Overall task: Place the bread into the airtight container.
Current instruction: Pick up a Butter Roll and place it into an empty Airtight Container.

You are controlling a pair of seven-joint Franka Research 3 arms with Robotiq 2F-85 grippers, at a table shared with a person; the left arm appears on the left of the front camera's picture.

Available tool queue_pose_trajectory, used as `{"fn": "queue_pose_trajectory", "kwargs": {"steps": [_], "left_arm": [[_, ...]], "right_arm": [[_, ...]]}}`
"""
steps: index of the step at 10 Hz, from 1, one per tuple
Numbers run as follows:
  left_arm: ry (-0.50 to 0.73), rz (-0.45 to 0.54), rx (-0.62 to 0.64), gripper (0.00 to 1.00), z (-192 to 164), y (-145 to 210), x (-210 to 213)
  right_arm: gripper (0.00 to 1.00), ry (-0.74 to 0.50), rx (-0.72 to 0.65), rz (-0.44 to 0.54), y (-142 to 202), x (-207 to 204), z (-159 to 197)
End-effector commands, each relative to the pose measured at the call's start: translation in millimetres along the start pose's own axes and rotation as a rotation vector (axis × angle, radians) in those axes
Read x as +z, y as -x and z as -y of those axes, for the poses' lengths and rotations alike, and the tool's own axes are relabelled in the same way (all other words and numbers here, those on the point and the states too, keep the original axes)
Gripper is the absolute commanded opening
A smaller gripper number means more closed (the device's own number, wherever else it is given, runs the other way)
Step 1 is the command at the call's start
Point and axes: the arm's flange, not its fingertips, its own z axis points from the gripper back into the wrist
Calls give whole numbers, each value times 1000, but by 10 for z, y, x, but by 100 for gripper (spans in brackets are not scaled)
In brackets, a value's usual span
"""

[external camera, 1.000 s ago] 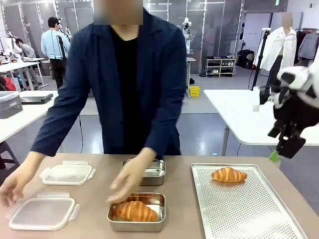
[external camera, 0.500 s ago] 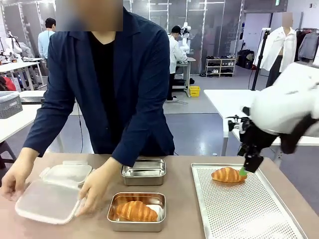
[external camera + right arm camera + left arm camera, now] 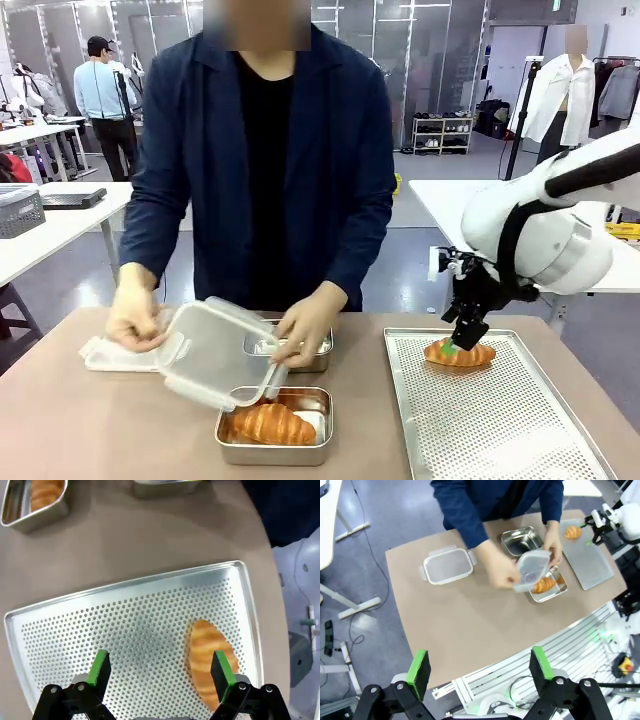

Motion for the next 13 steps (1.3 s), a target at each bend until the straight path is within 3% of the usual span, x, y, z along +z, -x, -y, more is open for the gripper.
{"fn": "queue_pose_trajectory", "kwargs": {"steps": [1,3,5,8,9,13], "left_arm": [[5,-3,-16,100,8,-6,22],[5,-3,-16,100,8,-6,22],[5,-3,-16,100,8,-6,22],[5,-3,-16,100,8,-6,22],[5,-3,-16,100,8,-6,22],[5,-3,-16,100,8,-6,22]], "right_arm": [[100,101,-41,163,579,707,-216],[100,252,-253,377,1737,1725,-828],[100,383,-348,500,2387,2168,-1457],[100,457,-462,591,2712,2141,-1951],[100,435,-438,556,2760,2559,-1426],[100,435,-438,556,2760,2559,-1426]]}}
